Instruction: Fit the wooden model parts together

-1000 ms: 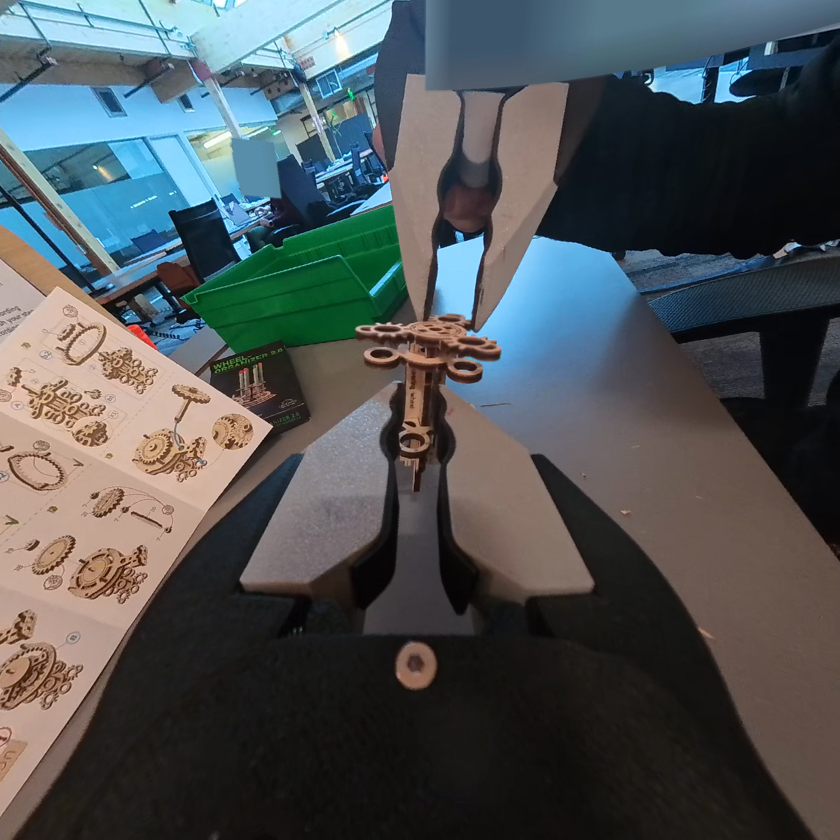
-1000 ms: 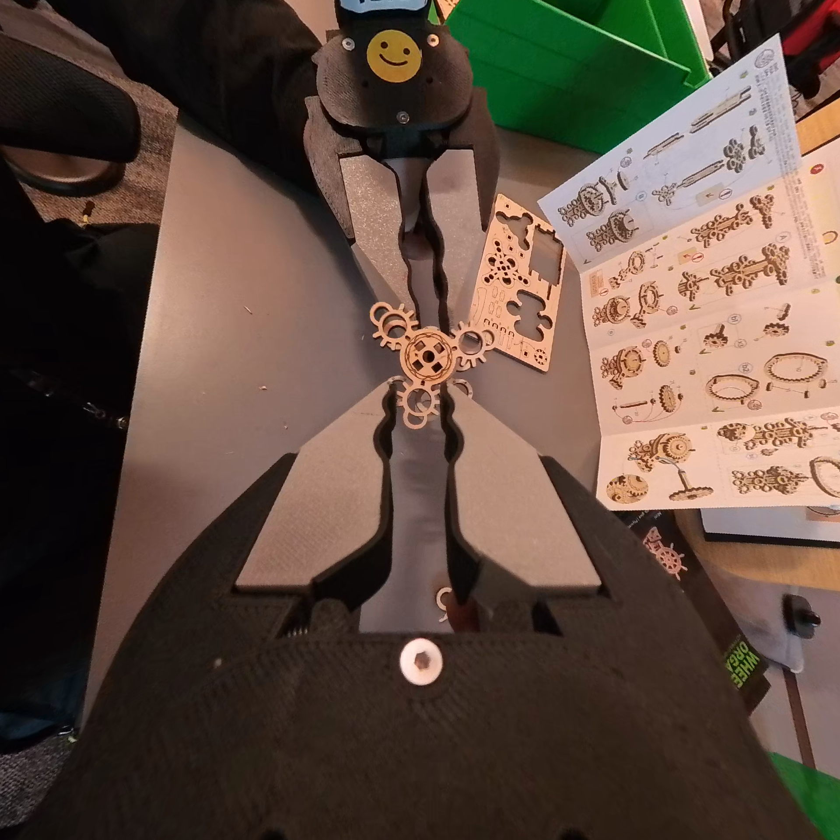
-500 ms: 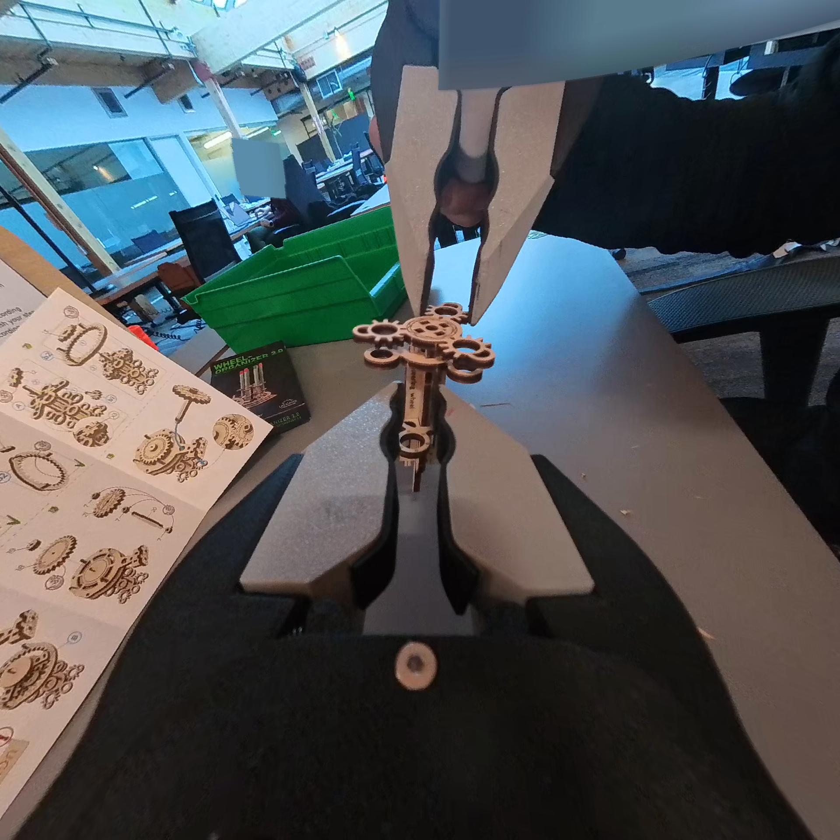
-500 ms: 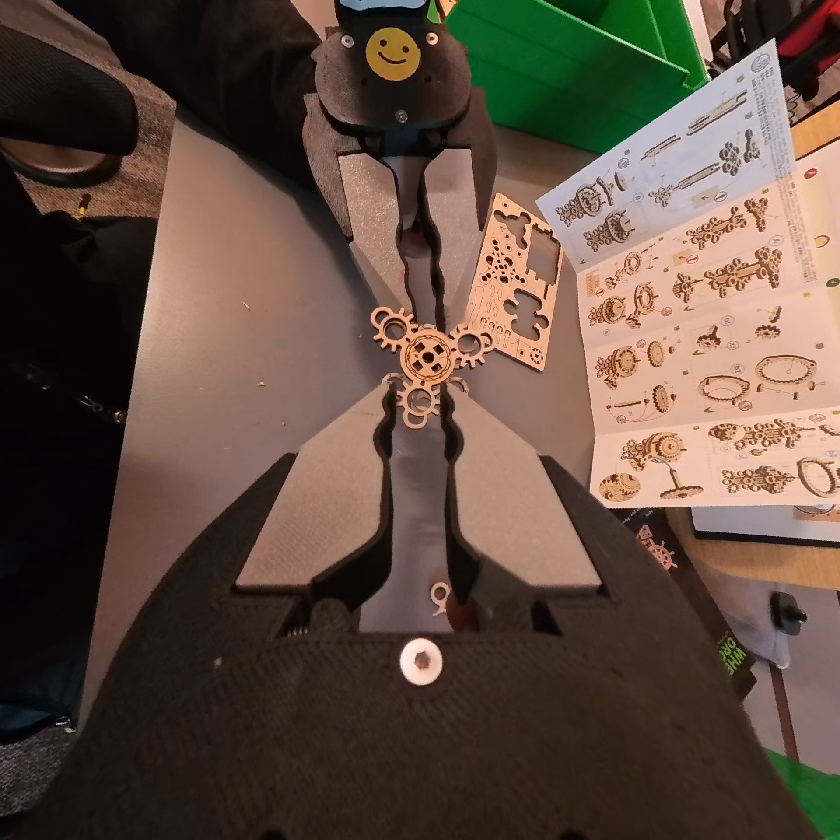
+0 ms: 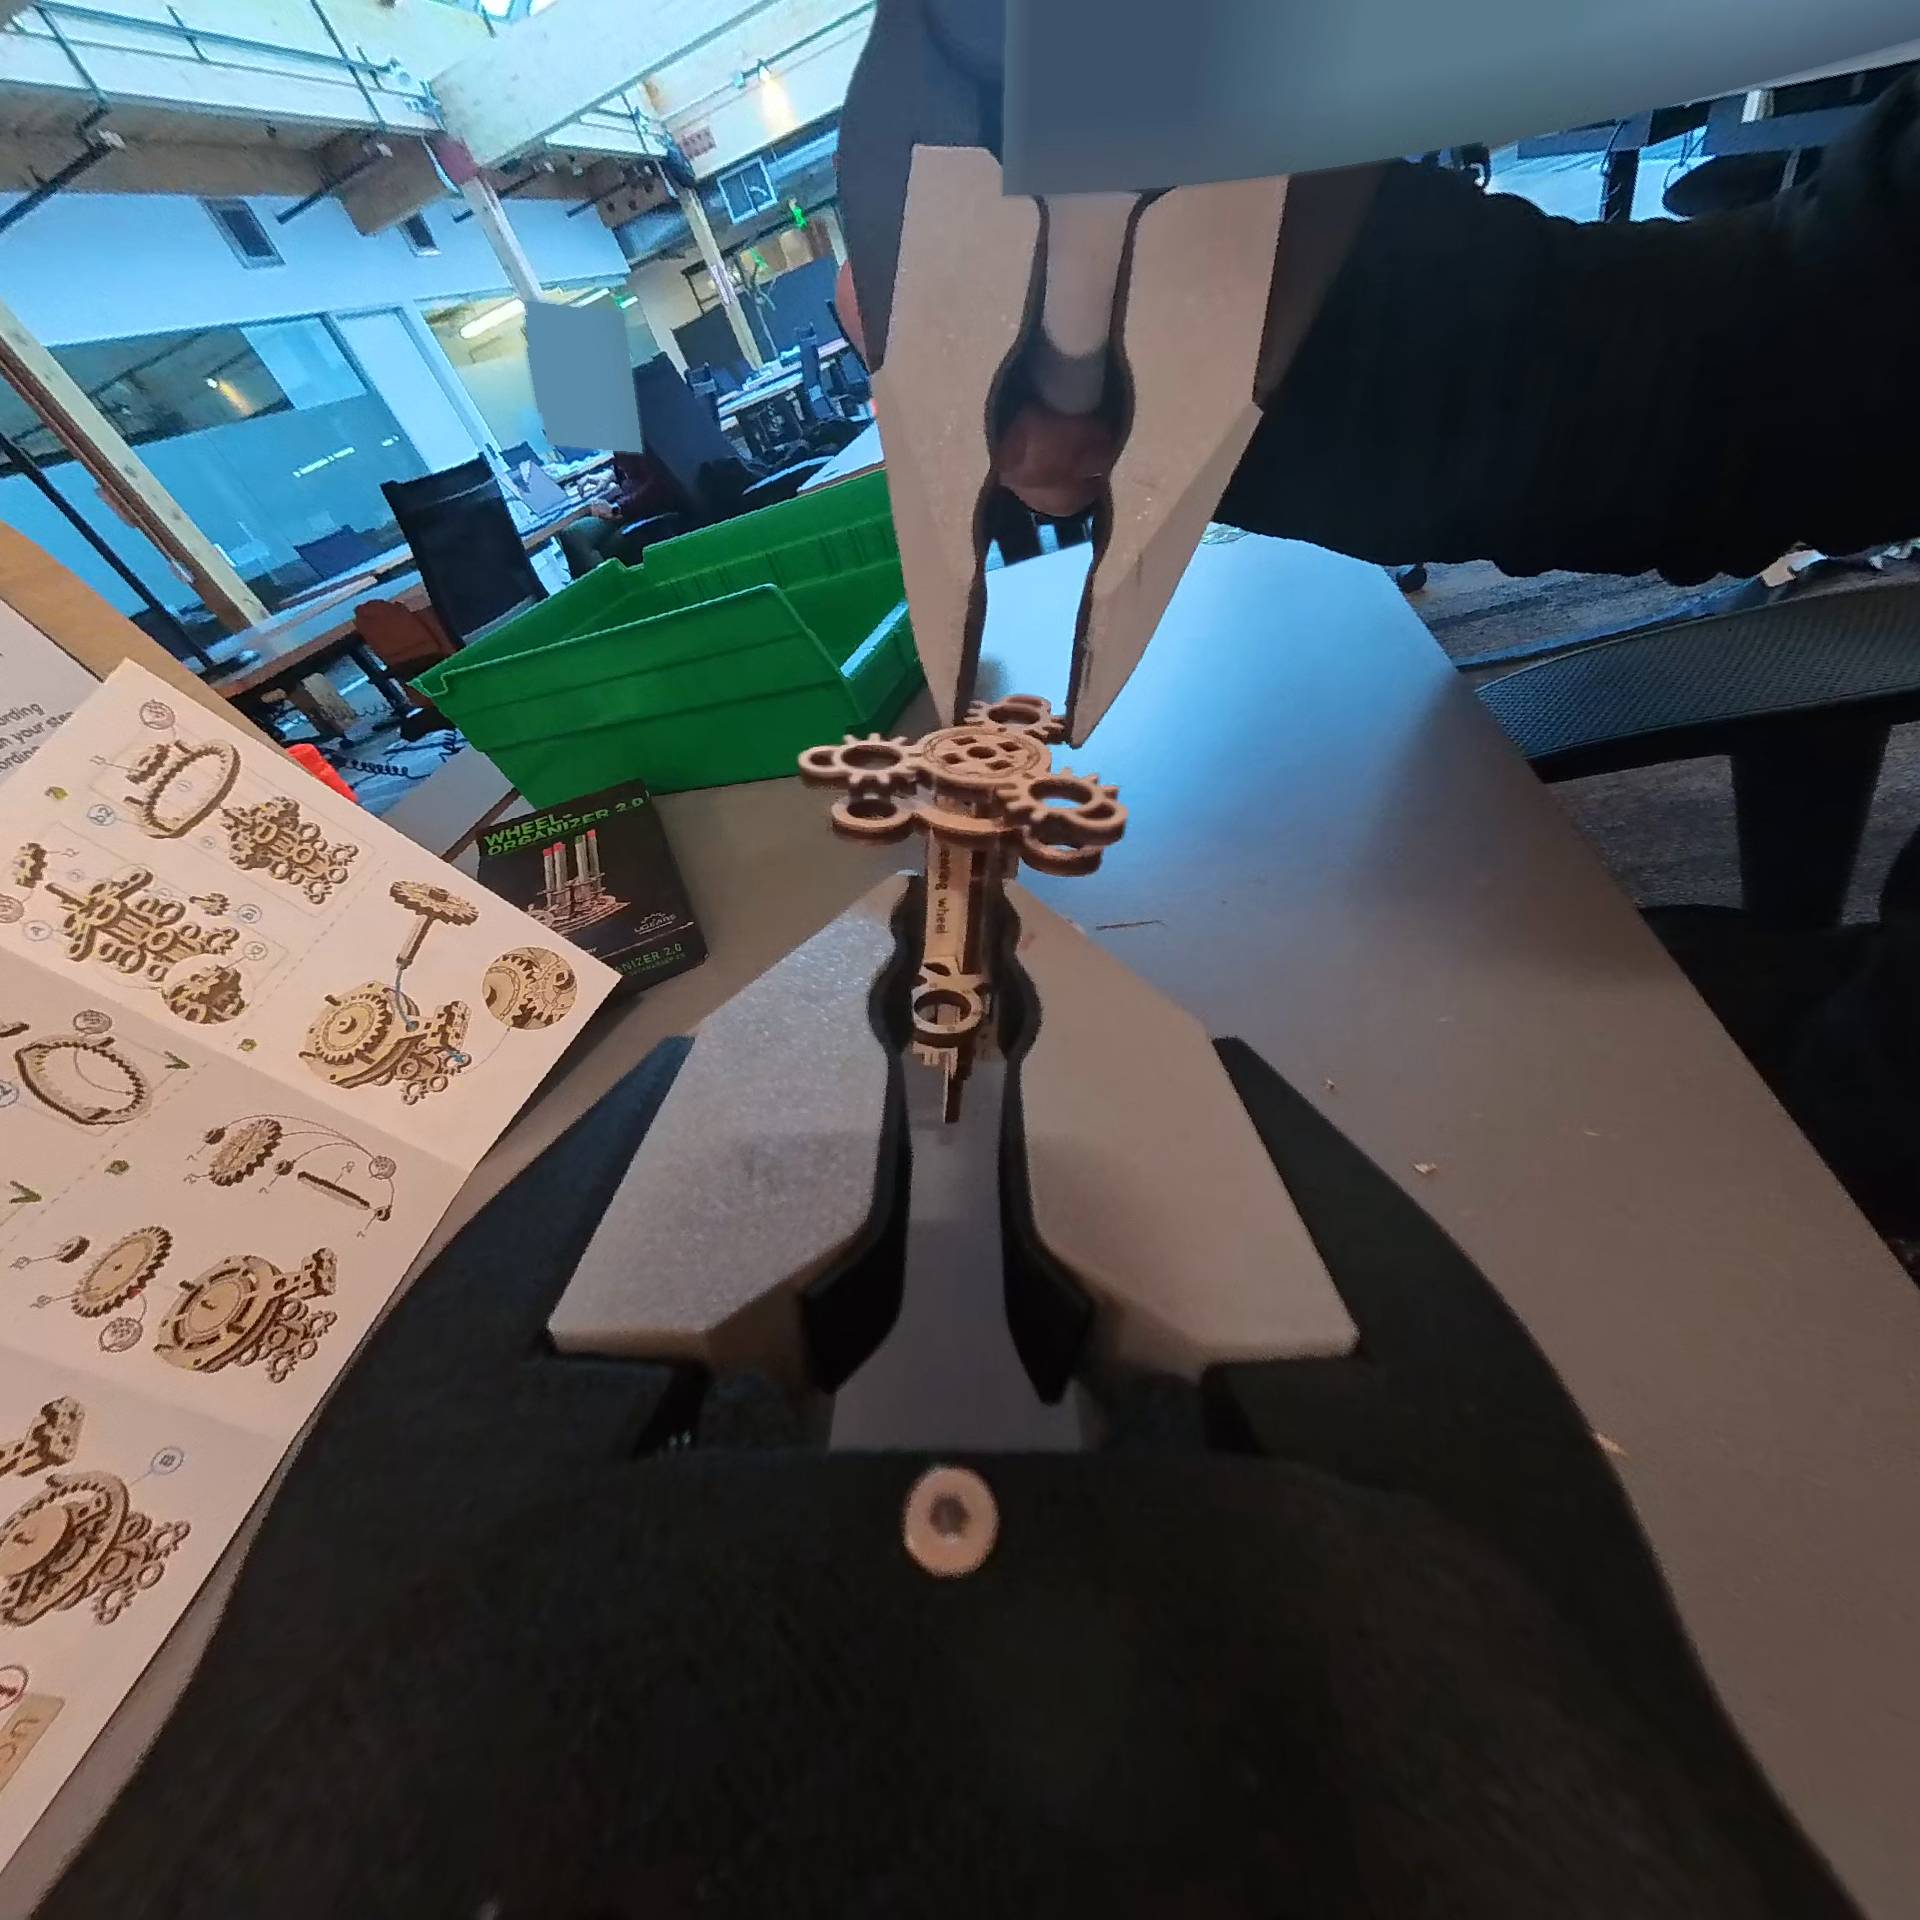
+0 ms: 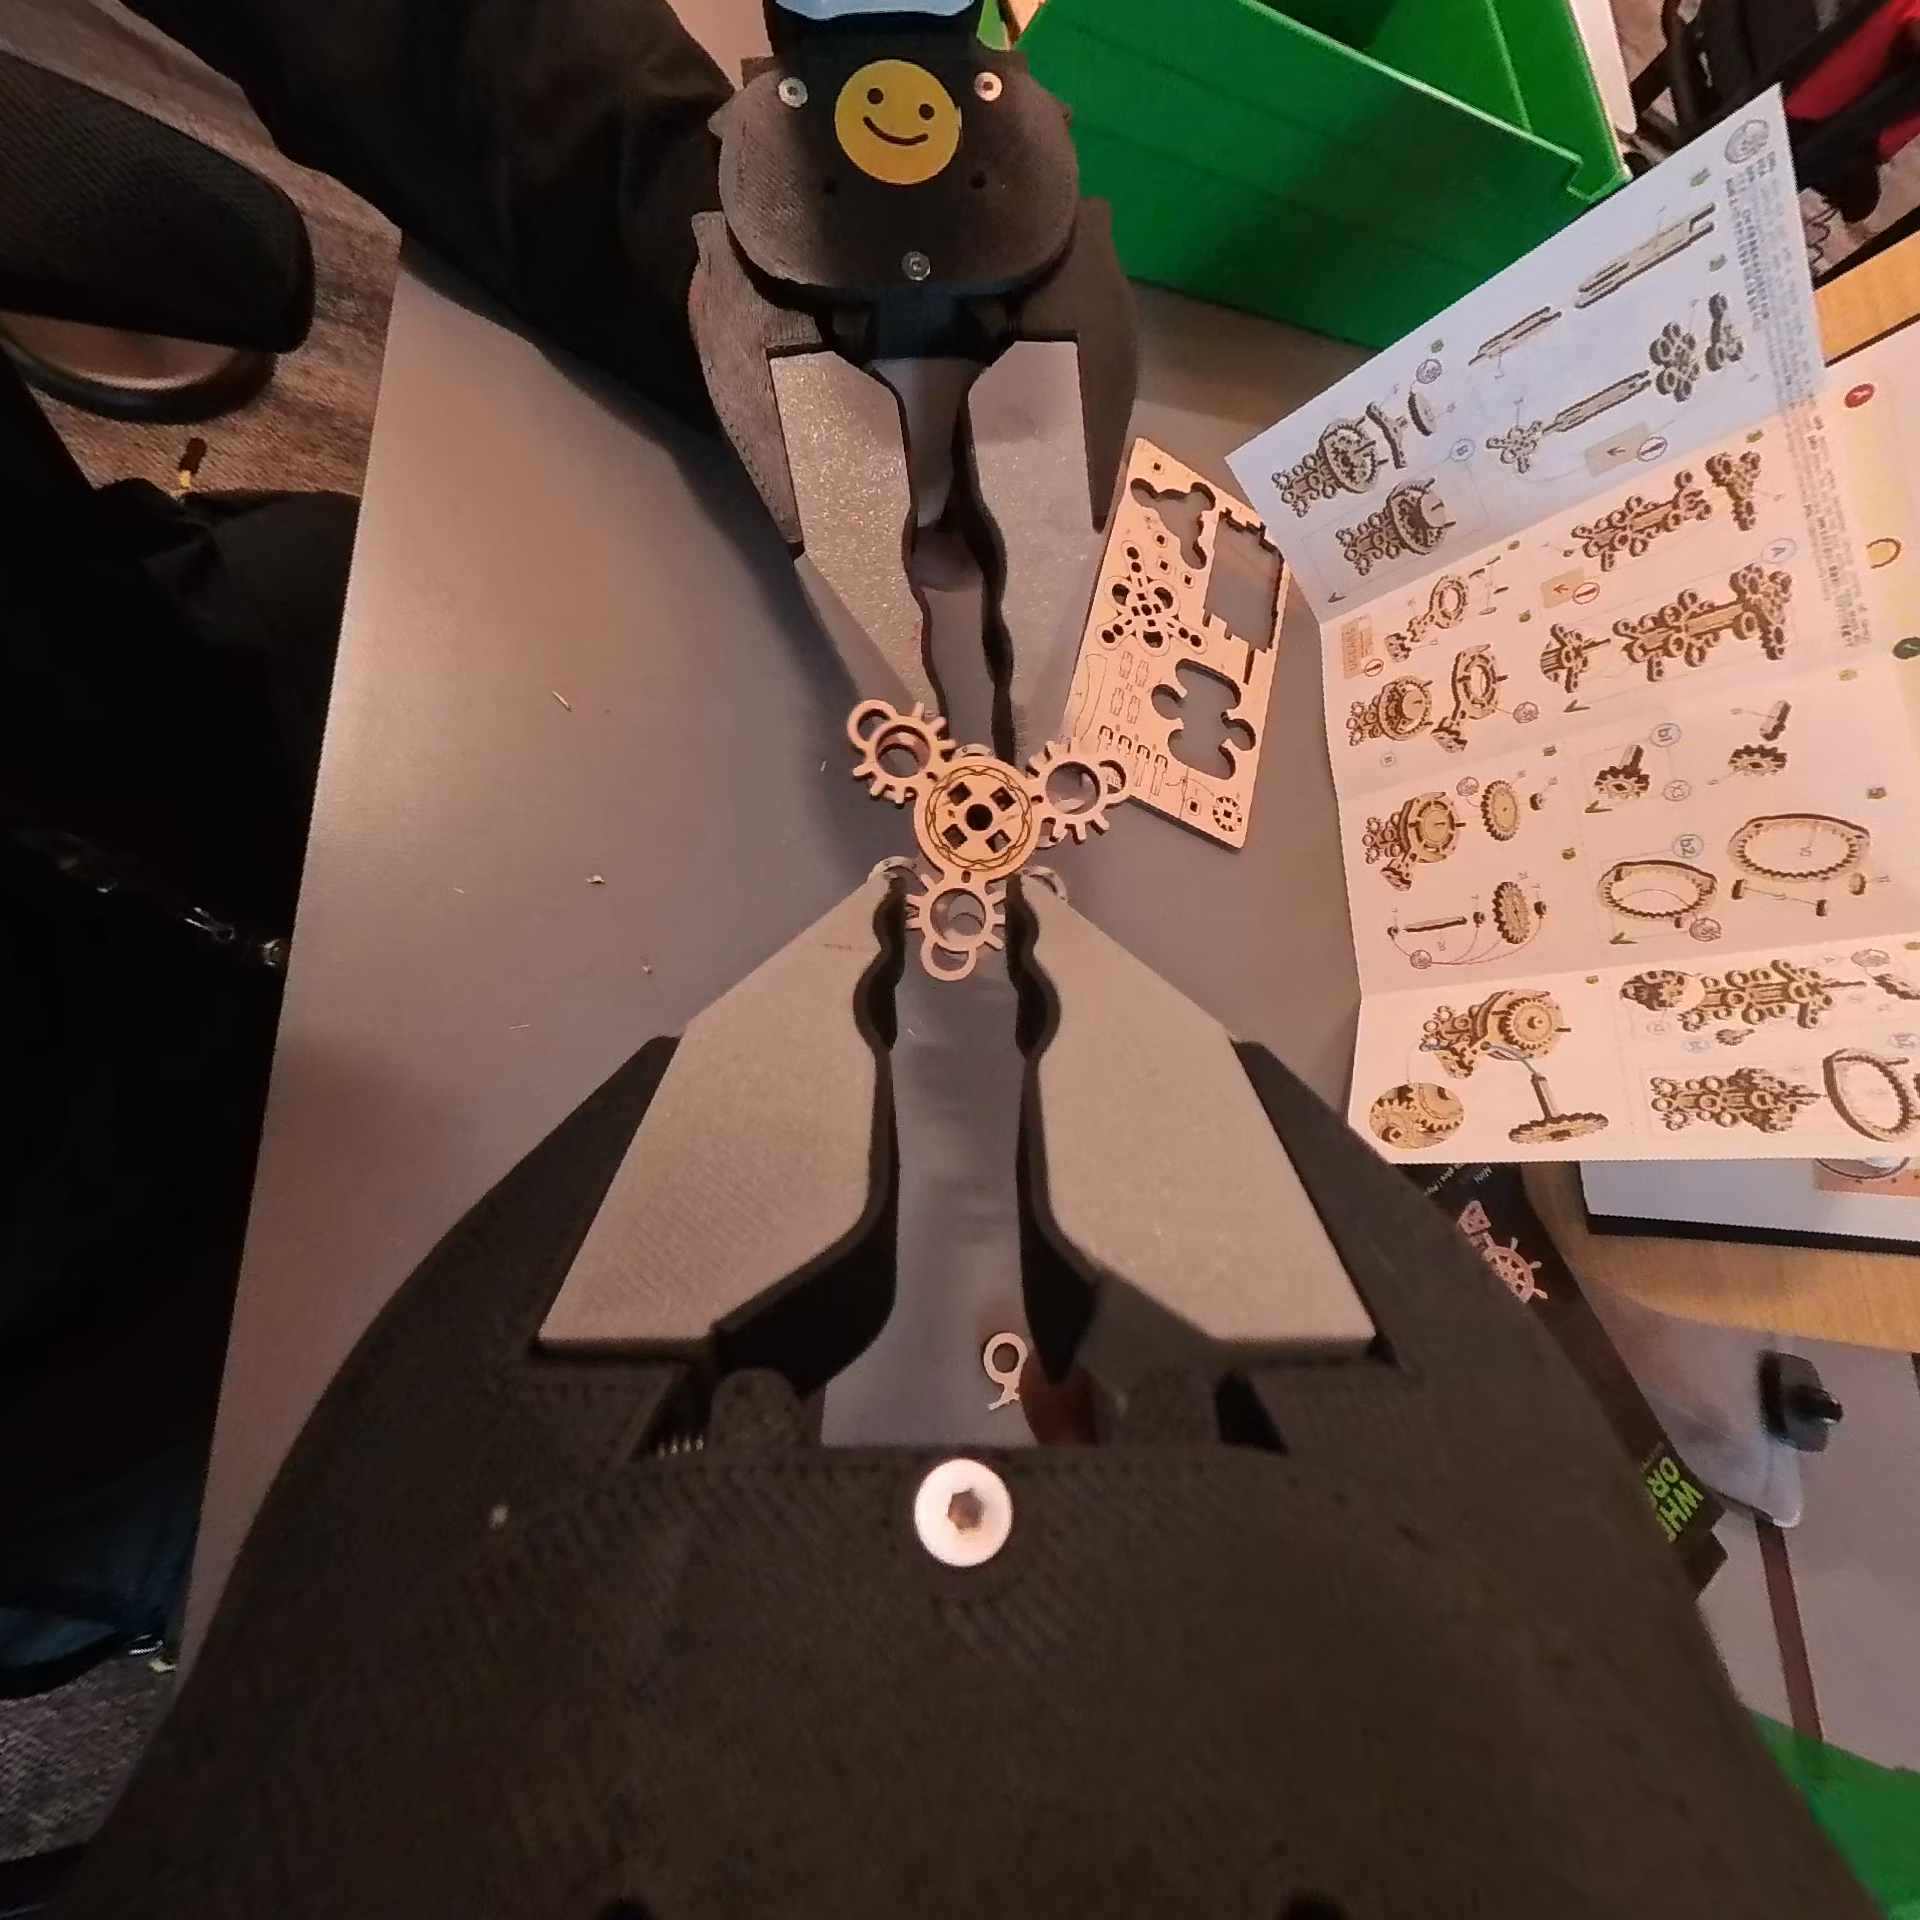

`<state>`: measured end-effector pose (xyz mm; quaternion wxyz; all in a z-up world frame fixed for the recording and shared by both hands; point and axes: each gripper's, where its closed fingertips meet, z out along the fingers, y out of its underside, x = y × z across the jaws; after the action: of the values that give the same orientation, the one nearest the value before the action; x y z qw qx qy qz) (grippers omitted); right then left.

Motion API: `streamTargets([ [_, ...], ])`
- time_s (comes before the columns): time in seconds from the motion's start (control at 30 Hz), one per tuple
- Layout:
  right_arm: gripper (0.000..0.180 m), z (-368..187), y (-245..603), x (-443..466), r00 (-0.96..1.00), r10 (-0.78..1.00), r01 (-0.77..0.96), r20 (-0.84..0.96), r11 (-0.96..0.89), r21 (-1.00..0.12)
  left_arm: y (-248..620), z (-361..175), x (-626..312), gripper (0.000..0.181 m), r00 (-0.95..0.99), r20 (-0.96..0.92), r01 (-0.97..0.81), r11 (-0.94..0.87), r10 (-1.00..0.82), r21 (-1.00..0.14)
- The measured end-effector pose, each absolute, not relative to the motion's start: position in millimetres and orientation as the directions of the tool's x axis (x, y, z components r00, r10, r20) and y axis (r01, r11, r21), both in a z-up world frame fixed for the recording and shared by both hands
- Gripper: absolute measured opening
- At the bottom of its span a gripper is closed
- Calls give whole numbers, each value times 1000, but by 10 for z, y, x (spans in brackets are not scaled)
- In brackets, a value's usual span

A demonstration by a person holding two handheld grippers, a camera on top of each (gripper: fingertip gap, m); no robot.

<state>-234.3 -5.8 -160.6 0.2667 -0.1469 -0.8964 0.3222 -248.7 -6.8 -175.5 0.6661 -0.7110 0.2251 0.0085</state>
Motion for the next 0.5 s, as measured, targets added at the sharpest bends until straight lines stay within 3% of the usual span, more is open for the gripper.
streamTargets([
  [0.2, 15, -1613, -53, -2354, -813, 433, 92, 390, 756, -648, -61, -1770, -2505, 9, 908, -286, -309, -29, -307, -950],
  [0.5, 15, -1574, -4, -2523, -813, 471, 123, 344, 714, -689, -39, -1813, -2705, 8, 955, 11, -37, -154, -298, -987],
])
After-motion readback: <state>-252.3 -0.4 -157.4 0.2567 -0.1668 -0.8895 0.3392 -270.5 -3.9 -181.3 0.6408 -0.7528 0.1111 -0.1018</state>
